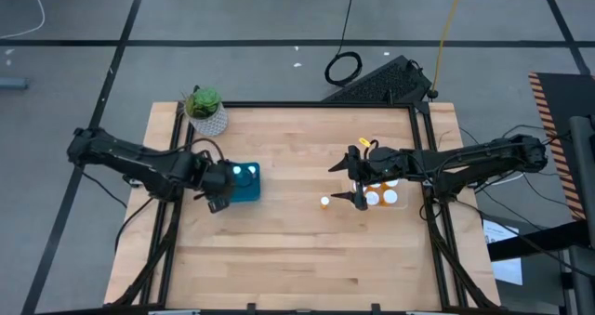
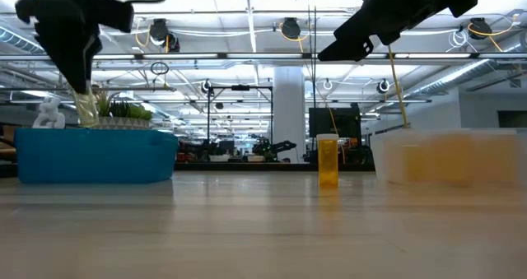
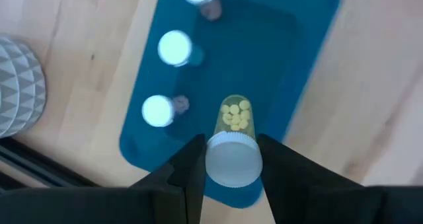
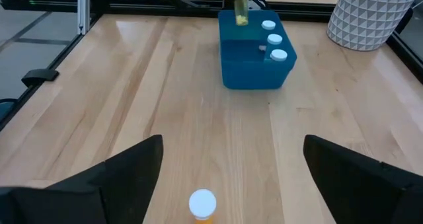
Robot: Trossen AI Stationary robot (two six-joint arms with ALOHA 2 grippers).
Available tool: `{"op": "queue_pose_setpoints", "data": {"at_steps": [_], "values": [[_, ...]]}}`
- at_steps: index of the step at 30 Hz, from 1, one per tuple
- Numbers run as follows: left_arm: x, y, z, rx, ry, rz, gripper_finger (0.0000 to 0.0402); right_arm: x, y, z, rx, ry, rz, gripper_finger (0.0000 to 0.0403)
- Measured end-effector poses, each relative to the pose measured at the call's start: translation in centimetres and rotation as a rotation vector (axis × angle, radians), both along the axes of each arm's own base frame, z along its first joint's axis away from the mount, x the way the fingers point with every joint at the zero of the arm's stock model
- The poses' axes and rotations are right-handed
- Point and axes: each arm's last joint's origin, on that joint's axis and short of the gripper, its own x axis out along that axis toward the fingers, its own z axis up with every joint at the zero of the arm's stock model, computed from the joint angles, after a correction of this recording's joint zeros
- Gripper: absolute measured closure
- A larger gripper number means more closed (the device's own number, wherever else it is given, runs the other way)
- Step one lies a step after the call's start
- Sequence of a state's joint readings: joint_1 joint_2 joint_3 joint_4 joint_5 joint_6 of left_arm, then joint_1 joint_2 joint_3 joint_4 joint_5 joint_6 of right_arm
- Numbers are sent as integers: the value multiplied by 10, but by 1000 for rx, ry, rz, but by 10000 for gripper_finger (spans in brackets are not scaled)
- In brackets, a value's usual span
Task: Pick and place medicine bottles into bin by pill shape (circle, oval)
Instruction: Put the small yellow pill bottle into the blue bin
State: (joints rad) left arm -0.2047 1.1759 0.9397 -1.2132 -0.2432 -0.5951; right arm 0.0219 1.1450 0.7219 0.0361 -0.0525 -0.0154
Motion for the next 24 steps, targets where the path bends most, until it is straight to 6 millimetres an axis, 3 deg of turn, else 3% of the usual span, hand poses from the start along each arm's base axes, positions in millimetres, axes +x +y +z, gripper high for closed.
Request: {"op": "queue_pose_setpoints", "data": {"at_steps": [11,24], "values": [[5,18,-27,-11,5,2,273,0,0,0,-7,0,3,42],[13,20,-48,-43,48,-34,273,0,0,0,-7,-2,3,42]]}}
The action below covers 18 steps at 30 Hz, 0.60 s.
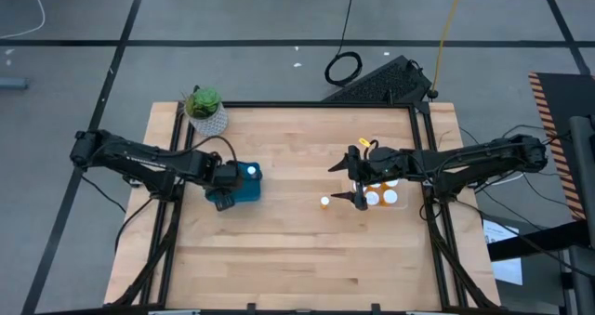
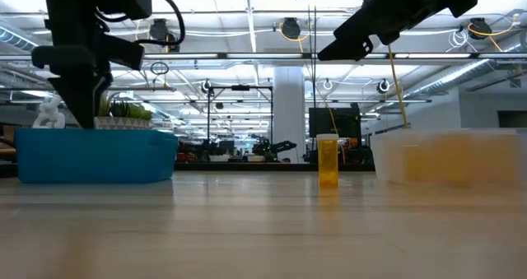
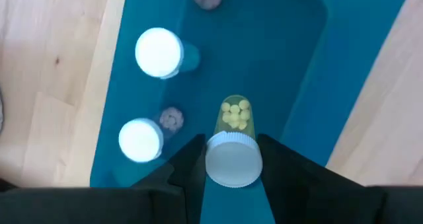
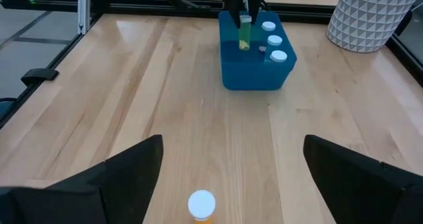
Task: Pick and place medicine bottles into bin by pill shape (circle, oval)
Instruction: Put the small yellow pill bottle into the blue bin
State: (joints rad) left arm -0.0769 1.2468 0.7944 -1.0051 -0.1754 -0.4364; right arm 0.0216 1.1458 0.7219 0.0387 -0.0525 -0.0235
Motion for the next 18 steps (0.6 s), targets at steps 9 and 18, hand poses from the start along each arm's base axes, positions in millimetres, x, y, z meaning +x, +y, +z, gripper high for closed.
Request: {"op": "queue_pose_setpoints", "data": {"at_steps": [9,18], "values": [[6,2,-8,3,35,-26,273,0,0,0,0,-1,0,42],[9,1,-12,-6,53,-33,273,0,0,0,0,-1,0,42]]}}
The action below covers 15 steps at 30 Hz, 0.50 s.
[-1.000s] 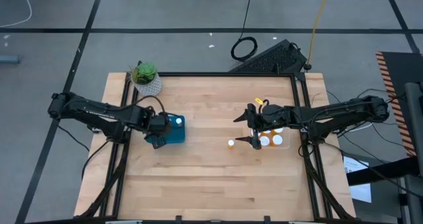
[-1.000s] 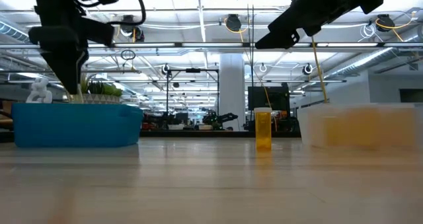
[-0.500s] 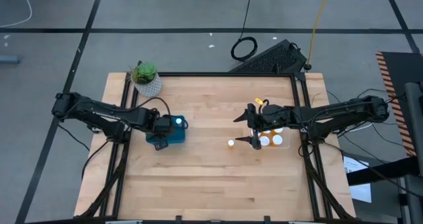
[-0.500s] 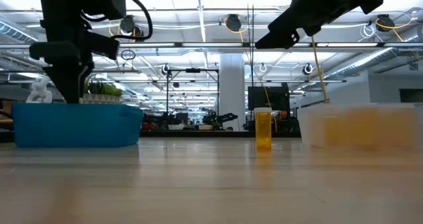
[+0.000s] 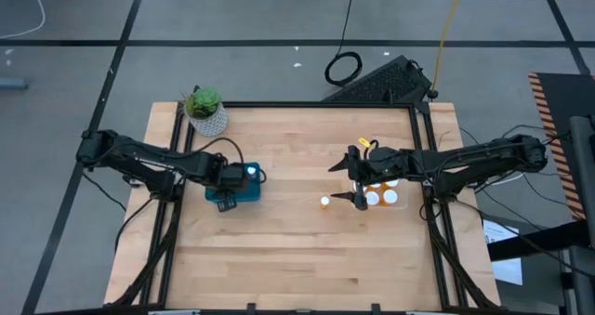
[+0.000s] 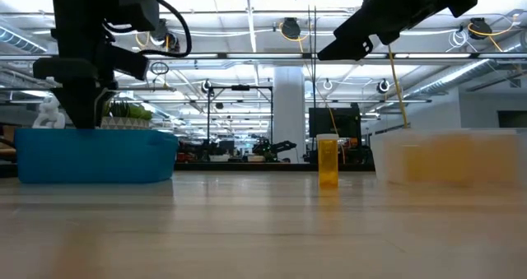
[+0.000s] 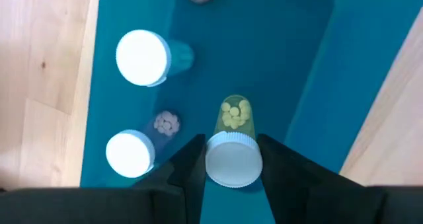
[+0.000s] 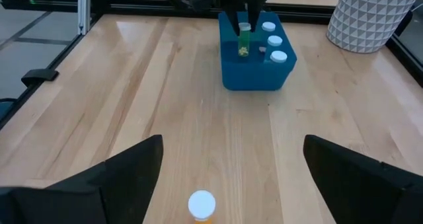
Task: Pick and place medicine bottles into bin by pill shape (circle, oval)
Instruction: Put the small yellow pill bottle into the blue bin
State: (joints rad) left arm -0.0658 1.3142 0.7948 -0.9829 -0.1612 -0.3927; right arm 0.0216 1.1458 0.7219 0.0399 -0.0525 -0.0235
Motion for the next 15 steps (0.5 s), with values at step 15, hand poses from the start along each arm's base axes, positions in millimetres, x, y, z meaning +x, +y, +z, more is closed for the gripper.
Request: {"op": "queue_pose_setpoints", "data": {"at_steps": [15], "values": [[2,0,-3,-6,10,-14,250,0,0,0,0,0,0,42]]}}
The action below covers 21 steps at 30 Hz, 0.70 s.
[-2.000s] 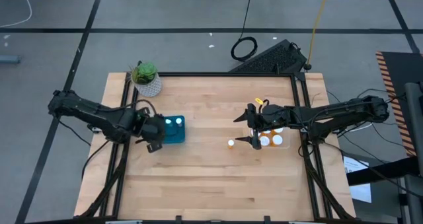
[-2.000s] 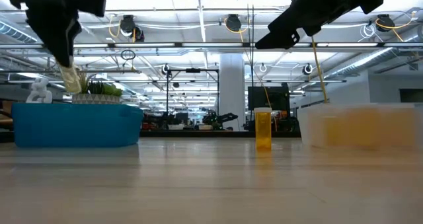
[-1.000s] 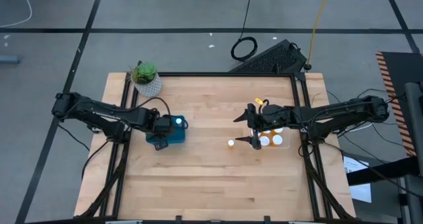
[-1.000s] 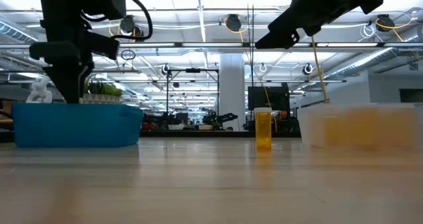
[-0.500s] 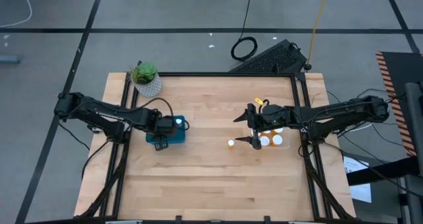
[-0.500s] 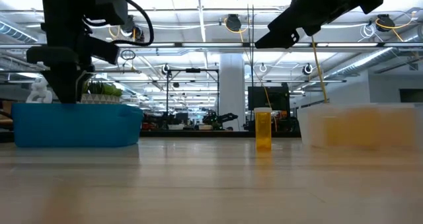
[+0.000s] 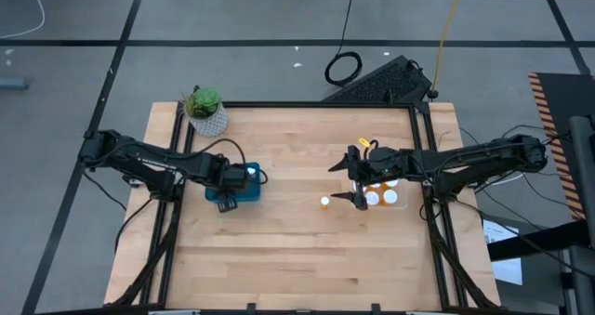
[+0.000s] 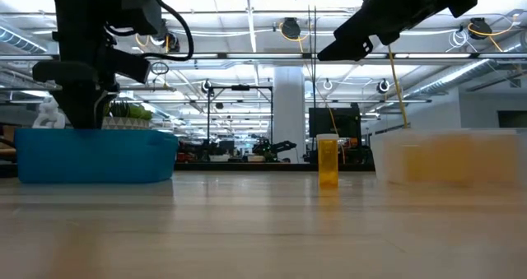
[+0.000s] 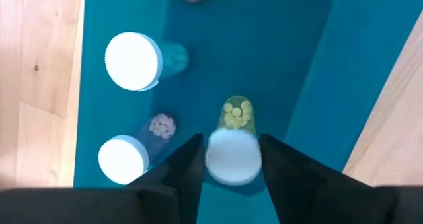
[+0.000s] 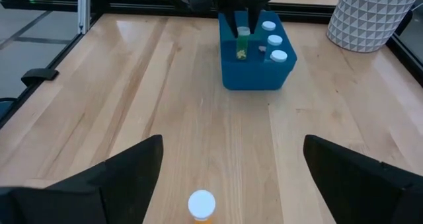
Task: Pick and place medicine bottles into bin by pill shape (circle, oval)
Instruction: Put the small yellow pill bottle into the blue bin, then put the small orange pill bottle into the blue bin
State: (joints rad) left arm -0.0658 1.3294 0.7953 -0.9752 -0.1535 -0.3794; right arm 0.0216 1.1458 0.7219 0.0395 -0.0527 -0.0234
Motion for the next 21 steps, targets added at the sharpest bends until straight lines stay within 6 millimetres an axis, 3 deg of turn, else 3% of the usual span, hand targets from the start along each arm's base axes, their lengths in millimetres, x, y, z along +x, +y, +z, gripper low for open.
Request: {"op": "queue_pose_setpoints", "data": {"at_steps": [11,21], "values": [[0,0,3,-15,8,2,209,0,0,0,-2,-1,1,42],[16,-9,61,44,-74,-18,208,0,0,-1,5,9,-2,42]]}}
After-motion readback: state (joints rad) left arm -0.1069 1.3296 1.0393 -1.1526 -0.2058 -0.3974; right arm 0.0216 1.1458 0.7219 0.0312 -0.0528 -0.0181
